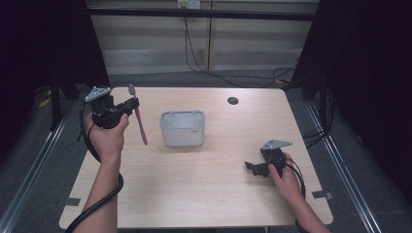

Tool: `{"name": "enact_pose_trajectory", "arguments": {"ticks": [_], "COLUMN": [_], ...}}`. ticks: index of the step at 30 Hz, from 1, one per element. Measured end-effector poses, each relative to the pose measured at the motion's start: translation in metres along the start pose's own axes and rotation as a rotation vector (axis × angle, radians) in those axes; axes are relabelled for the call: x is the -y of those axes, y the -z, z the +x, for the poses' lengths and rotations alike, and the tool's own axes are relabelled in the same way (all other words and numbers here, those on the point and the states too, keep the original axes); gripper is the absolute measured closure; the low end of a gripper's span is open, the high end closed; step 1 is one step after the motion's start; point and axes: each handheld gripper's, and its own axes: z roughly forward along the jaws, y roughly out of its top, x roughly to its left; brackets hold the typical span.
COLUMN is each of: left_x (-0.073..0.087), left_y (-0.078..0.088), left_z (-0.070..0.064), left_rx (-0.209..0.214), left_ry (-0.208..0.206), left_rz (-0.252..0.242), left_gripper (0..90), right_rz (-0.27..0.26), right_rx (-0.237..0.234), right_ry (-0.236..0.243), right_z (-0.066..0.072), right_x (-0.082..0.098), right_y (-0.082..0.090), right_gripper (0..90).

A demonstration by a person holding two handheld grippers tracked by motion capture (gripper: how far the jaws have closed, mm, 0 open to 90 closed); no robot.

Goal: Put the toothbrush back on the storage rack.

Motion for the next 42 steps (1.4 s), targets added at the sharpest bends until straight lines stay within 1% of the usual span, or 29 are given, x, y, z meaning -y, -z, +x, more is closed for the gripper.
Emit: {"name": "enact_pose_trajectory", "arguments": {"ticks": [3,6,13,15,18,23,29,34,42], "left_x": [-0.002,-0.005,-0.009,-0.010,-0.011,-0.014,-0.019,-0.023,-0.026], "left_y": [-0.002,-0.003,-0.005,-0.006,-0.009,-0.012,-0.016,-0.020,-0.029], "left_z": [-0.001,-0.001,0.000,0.000,-0.001,-0.003,-0.005,-0.009,-0.014], "left_rx": [-0.001,0.001,-0.001,0.005,0.007,0.007,0.012,0.015,0.026], "left_ry": [-0.009,-0.002,0.002,0.001,-0.005,-0.016,-0.013,-0.018,-0.027], "left_rz": [0.000,-0.005,-0.017,-0.021,-0.013,-0.016,-0.019,-0.026,-0.022], "left_gripper": [83.9,83.9,83.9,83.8,83.8,83.8,83.8,83.8,83.8], "right_rz": [0.000,0.001,0.000,0.001,0.000,0.000,0.001,0.000,0.000], "right_rx": [0.000,0.000,0.000,0.000,0.000,0.000,0.000,0.000,0.000], "right_ry": [0.000,-0.001,0.000,-0.001,0.000,-0.001,-0.001,-0.001,-0.004], "right_z": [0.000,0.000,0.000,0.000,0.000,0.000,0.000,0.000,0.000], "right_x": [0.000,0.000,0.000,0.000,0.000,0.000,0.000,0.000,0.000], "right_y": [0.000,0.000,0.000,0.000,0.000,0.000,0.000,0.000,0.000], "right_gripper": [12.6,12.6,12.6,12.6,12.6,12.6,12.6,12.6,12.6]}}
